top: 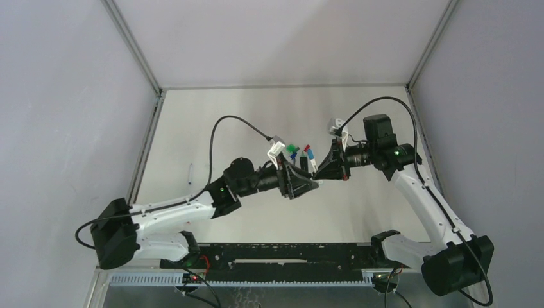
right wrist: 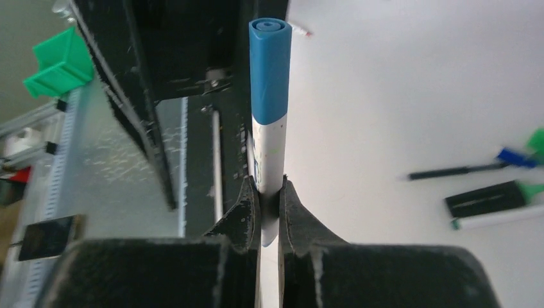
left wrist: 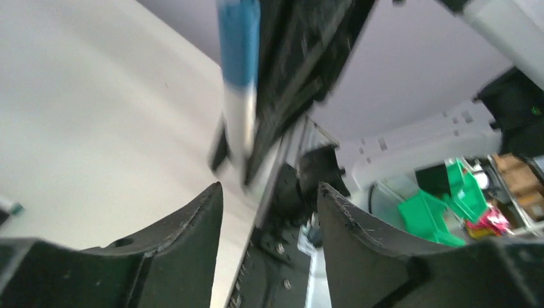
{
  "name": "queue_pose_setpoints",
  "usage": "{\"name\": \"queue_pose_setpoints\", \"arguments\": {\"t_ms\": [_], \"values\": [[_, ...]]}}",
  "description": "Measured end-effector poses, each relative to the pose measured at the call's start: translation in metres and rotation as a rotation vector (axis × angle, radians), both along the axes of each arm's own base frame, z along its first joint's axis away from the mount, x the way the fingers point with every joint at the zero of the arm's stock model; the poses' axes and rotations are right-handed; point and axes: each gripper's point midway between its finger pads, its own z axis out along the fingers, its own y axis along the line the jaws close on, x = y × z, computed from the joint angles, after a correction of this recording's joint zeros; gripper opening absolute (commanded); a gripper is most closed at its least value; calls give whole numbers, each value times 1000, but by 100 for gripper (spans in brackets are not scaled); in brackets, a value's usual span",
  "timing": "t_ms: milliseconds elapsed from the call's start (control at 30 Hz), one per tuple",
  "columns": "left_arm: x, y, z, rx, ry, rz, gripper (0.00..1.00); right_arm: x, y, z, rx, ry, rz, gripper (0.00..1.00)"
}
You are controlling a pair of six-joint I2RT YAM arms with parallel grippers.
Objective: Insert the pens into the pen caps
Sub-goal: Press the pen cap onto the pen, then place the pen at the center of the board.
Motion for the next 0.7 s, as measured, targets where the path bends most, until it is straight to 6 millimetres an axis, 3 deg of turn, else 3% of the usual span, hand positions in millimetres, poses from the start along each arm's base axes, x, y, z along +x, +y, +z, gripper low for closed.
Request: {"name": "queue_pose_setpoints", "arguments": {"t_ms": [167,333,533,700], "values": [[-33,25,-20,65,44,-57,70,15,3,9,29,-134,9,0],[-38,48,-27,77,13,-26,72,20,1,11,47,-185,13,4],[-18,67,-33,81,-55,120,83,43,-18,-13,6,-173,-110,8],[17,78,-43,120,-67,292,84,96,-44,-57,-118,-61,-332,8]]}}
